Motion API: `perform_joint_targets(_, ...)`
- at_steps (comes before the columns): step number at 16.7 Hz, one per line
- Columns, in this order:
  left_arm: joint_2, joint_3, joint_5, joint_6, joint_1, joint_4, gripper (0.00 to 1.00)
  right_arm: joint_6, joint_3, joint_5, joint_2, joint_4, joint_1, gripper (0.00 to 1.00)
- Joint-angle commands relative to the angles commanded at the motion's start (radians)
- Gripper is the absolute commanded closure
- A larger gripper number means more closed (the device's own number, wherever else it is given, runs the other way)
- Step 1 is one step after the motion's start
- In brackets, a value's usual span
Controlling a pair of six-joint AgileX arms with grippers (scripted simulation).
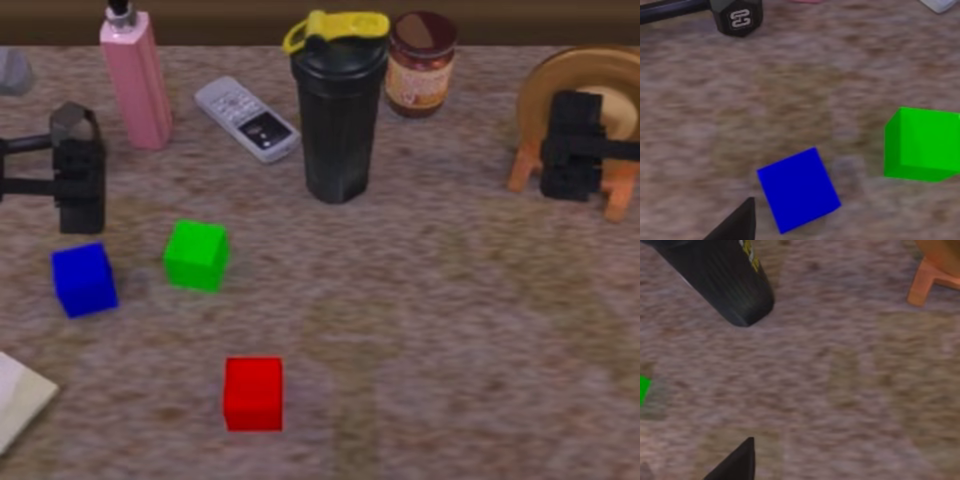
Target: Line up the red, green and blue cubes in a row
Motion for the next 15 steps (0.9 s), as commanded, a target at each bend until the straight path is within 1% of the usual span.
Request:
perform_joint_targets(2,0.205,0.148,0.0,-0.012,-0.03,-0.106,0.0,-0.094,-0.207,-0.004,-0.223,0.112,-0.094,0.0)
perform_joint_targets(4,0.396,0.294,0.0,-0.024,-0.06,-0.21,0.0,-0.182,-0.405,-0.017,-0.43,0.223,-0.183,0.0)
perform_joint_targets(8,0.706,0.549,0.002,-0.045,-0.112,-0.383,0.0,-0.327,-0.735,-0.065,-0.765,0.435,-0.331,0.0)
perform_joint_targets(11,0.895,0.709,0.002,-0.058,-0.142,-0.482,0.0,-0.407,-0.92,-0.111,-0.942,0.578,-0.417,0.0)
perform_joint_targets(15,1.049,0.846,0.003,-0.068,-0.168,-0.559,0.0,-0.469,-1.063,-0.163,-1.102,0.712,-0.488,0.0)
